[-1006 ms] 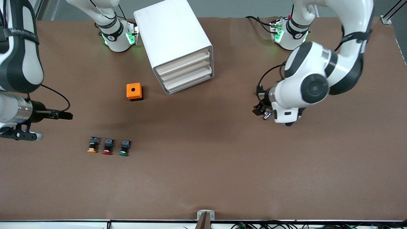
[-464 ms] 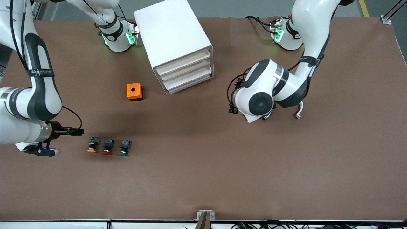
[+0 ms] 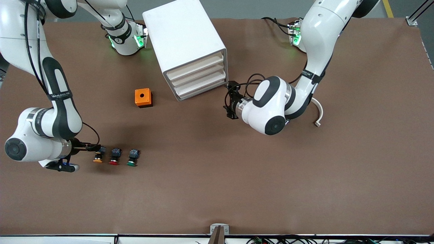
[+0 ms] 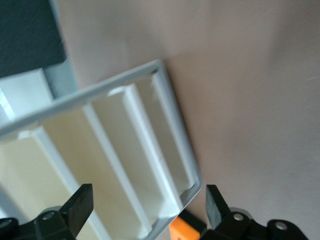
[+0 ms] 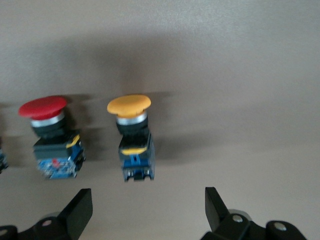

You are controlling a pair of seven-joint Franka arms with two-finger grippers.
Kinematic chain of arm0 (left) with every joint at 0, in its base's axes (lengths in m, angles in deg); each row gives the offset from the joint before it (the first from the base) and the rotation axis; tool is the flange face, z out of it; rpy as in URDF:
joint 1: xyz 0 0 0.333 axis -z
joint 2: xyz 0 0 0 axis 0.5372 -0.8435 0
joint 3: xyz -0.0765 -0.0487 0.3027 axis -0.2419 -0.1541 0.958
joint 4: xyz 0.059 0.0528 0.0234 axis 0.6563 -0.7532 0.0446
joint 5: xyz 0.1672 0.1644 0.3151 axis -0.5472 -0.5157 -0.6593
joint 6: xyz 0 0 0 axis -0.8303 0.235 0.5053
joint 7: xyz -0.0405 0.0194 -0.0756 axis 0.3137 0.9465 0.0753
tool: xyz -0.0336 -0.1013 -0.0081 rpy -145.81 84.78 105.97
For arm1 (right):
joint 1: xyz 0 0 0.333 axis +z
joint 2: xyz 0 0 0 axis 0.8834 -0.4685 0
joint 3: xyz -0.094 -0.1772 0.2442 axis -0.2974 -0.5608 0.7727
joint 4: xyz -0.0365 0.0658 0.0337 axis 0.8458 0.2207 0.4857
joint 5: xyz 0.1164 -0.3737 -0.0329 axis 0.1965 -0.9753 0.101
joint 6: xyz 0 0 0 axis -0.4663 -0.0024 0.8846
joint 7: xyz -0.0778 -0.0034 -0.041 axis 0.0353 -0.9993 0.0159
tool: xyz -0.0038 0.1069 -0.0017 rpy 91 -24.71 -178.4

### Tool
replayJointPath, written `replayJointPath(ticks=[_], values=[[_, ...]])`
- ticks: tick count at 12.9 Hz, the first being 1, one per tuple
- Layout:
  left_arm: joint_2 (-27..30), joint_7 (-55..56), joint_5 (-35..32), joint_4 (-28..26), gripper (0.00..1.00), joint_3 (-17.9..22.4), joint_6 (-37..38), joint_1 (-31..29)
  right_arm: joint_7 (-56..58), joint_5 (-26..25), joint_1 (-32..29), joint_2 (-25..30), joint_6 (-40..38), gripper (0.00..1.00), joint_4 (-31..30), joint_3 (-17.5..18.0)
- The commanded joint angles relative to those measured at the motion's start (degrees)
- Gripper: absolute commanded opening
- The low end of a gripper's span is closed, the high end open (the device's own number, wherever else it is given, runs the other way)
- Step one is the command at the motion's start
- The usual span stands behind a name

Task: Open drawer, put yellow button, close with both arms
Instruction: 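Grip the drawer front with the left gripper while the right lowers onto yellow button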

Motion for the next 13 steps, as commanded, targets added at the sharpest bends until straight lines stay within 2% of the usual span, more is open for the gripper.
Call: replayJointPath(ticks=[1,2,3,5,9,10,11,12,13], values=[[-3.2,9.0,6.3,1.2,0.93,0.2,-0.1,1.2,0.4,-0.7,-0.3,-0.9,4.1,0.97,-2.2,0.5],[-3.7,12.2,8.0,1.3,0.9,0.2,0.1,1.2,0.4,-0.6,-0.2,-1.5,4.5,0.96,-2.2,0.5],[-3.9,13.7,9.3,1.2,0.87,0.1,0.9,1.8,0.4,-0.3,-0.2,-2.1,4.5,0.9,-2.2,0.5],[-4.3,14.1,11.1,1.2,0.86,0.1,4.7,4.0,0.4,-0.3,0.0,-2.1,3.7,0.7,-2.2,0.5],[-6.5,14.3,16.3,1.2,0.83,0.1,11.2,4.9,0.3,-0.3,0.1,-1.9,3.6,0.31,-1.5,0.5],[-6.7,14.6,16.4,1.1,0.79,0.1,11.3,6.2,0.1,-0.2,0.2,-1.8,3.6,0.2,-1.5,0.5],[-7.9,15.3,16.7,1.3,0.68,0.2,11.3,6.9,0.3,-0.2,0.3,-1.7,3.6,0.05,-1.3,0.6],[-8.7,16.2,18.2,1.3,0.61,0.2,11.3,6.9,0.3,-0.2,0.4,-1.7,3.5,0.0,-1.0,0.6],[-9.1,16.9,19.6,1.3,0.58,0.2,11.3,7.0,0.6,-0.9,0.5,-1.7,3.6,0.0,-0.3,0.6]])
